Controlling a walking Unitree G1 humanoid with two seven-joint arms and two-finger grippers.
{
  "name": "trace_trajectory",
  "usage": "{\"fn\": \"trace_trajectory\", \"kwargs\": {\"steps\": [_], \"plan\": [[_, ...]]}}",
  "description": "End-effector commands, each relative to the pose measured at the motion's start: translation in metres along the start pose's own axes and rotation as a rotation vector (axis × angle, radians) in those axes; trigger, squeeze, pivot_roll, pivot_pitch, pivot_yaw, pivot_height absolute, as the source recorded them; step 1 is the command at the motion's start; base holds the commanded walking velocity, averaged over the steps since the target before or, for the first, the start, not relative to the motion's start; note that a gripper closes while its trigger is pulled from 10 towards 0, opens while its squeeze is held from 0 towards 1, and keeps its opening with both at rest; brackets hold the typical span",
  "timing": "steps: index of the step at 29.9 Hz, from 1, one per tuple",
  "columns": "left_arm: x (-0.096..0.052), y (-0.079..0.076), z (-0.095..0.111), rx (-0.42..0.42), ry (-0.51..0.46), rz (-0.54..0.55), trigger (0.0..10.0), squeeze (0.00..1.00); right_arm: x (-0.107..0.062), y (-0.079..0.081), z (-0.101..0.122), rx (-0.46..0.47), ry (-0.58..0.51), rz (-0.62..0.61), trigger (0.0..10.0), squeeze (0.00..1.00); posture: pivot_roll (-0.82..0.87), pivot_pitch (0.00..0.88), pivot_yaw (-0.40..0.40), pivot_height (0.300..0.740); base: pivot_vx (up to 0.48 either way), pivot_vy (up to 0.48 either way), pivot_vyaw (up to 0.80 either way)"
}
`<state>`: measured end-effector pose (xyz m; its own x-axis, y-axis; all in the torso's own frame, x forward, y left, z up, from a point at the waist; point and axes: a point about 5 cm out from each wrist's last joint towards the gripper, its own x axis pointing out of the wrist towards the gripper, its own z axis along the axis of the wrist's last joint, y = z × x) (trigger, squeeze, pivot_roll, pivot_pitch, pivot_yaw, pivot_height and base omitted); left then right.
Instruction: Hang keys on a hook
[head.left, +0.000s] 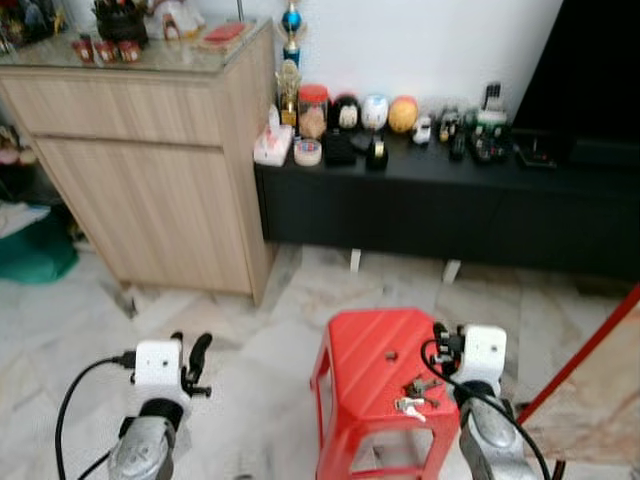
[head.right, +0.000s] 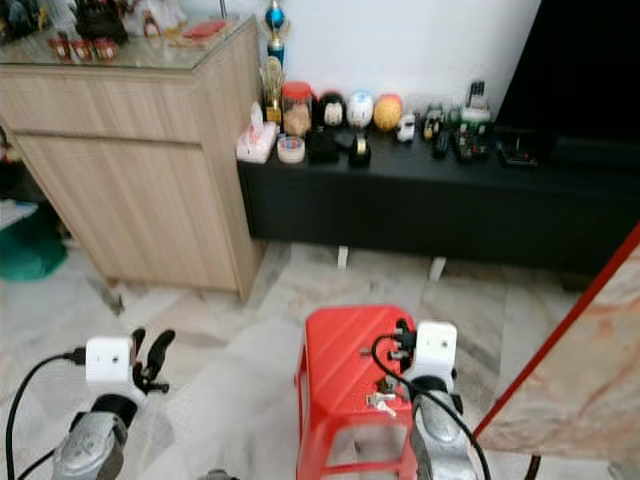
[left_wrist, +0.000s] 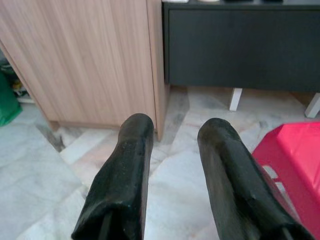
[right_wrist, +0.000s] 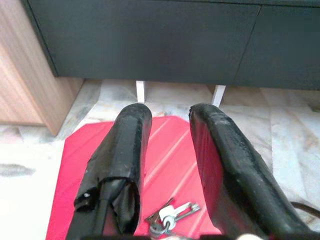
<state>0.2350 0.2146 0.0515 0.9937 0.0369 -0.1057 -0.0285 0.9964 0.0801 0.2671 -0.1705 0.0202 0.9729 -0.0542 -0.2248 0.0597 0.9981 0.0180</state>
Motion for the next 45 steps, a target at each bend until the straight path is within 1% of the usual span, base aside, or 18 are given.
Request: {"fn": "trace_trajectory", "kwargs": {"steps": [1,14,19,28,33,45], "plan": [[0.0002,-0.0032,-0.0038,-0.004,0.017,-0.022,10.0,0.00,0.0006,0.0011,-0.0007,0.009,0.008,0.004,10.0,0.00,0.06,0.000,-0.025,0.651,0.000,0.000,0.00],[0.0031,-0.0078,-0.0034,-0.011,0.017,-0.046,10.0,0.00,-0.0012,0.0040,-0.0075,0.001,0.041,0.016,10.0,0.00,0.06,0.000,-0.023,0.651,0.000,0.000,0.00],[0.0027,-0.0079,-0.0047,-0.016,0.024,-0.049,10.0,0.00,-0.0008,0.0071,-0.0063,0.007,0.039,0.024,10.0,0.00,0.06,0.000,-0.023,0.651,0.000,0.000,0.00],[0.0022,-0.0091,-0.0063,-0.019,0.028,-0.057,10.0,0.00,0.0002,0.0067,-0.0072,0.000,0.042,0.023,10.0,0.00,0.06,0.000,-0.024,0.651,0.000,0.000,0.00],[0.0022,-0.0094,-0.0062,-0.019,0.026,-0.059,10.0,0.00,0.0004,0.0075,-0.0076,-0.016,0.045,0.031,10.0,0.00,0.06,0.000,-0.025,0.651,0.273,0.000,0.00],[0.0008,-0.0089,-0.0064,-0.011,0.027,-0.061,10.0,0.00,0.0010,0.0084,-0.0074,-0.008,0.046,0.031,10.0,0.00,0.06,0.000,-0.026,0.651,0.290,0.000,0.00]]}}
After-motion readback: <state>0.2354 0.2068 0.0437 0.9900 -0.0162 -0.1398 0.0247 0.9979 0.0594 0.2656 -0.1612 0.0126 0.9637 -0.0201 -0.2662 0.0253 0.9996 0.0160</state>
